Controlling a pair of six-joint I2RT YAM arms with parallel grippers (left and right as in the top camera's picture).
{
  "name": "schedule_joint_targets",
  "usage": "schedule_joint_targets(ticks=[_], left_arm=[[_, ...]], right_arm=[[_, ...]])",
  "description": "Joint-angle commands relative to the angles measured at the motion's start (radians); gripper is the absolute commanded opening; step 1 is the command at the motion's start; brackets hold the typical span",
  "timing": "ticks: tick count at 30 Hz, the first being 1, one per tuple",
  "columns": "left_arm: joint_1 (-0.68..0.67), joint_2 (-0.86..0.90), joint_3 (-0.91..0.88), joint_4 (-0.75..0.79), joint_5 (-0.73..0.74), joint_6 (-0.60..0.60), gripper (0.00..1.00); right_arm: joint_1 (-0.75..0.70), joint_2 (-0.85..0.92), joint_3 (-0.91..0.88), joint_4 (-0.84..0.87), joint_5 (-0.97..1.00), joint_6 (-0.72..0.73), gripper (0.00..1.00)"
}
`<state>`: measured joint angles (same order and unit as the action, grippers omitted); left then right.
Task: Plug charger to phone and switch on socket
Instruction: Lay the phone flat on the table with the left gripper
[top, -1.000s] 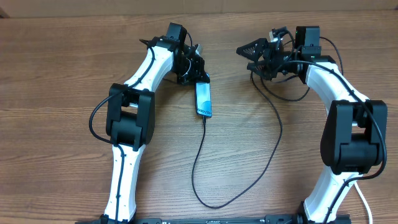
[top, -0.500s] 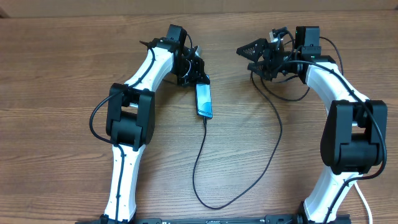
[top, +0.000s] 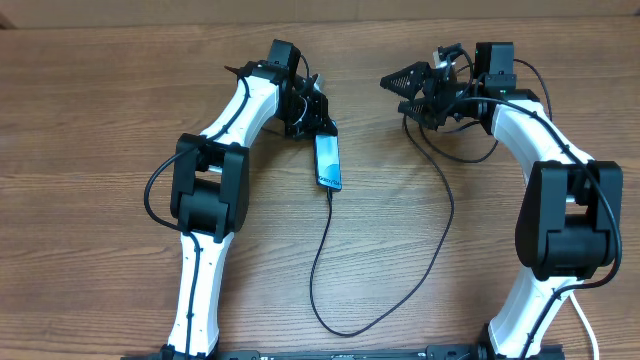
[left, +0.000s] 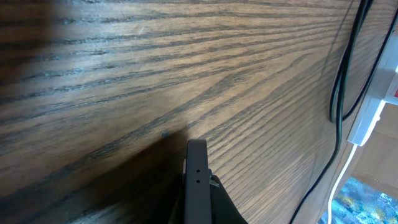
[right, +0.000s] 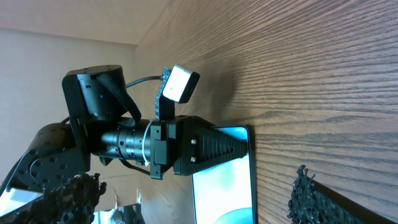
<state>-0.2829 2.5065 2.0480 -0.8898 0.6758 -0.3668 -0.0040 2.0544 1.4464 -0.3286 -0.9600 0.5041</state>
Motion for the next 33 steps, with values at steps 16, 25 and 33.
schedule_joint_targets(ticks=[16, 25, 33], left_arm=[[-0.01, -0.008, -0.011, 0.002, -0.025, 0.004, 0.25], [-0.01, -0.008, -0.011, 0.001, -0.025, 0.004, 0.27], [-0.01, -0.008, -0.011, 0.001, -0.025, 0.004, 0.28]], right_arm=[[0.003, 0.005, 0.014, 0.004, 0.01, -0.008, 1.0], [0.003, 0.005, 0.014, 0.004, 0.01, -0.008, 1.0], [0.003, 0.005, 0.014, 0.004, 0.01, -0.009, 1.0]])
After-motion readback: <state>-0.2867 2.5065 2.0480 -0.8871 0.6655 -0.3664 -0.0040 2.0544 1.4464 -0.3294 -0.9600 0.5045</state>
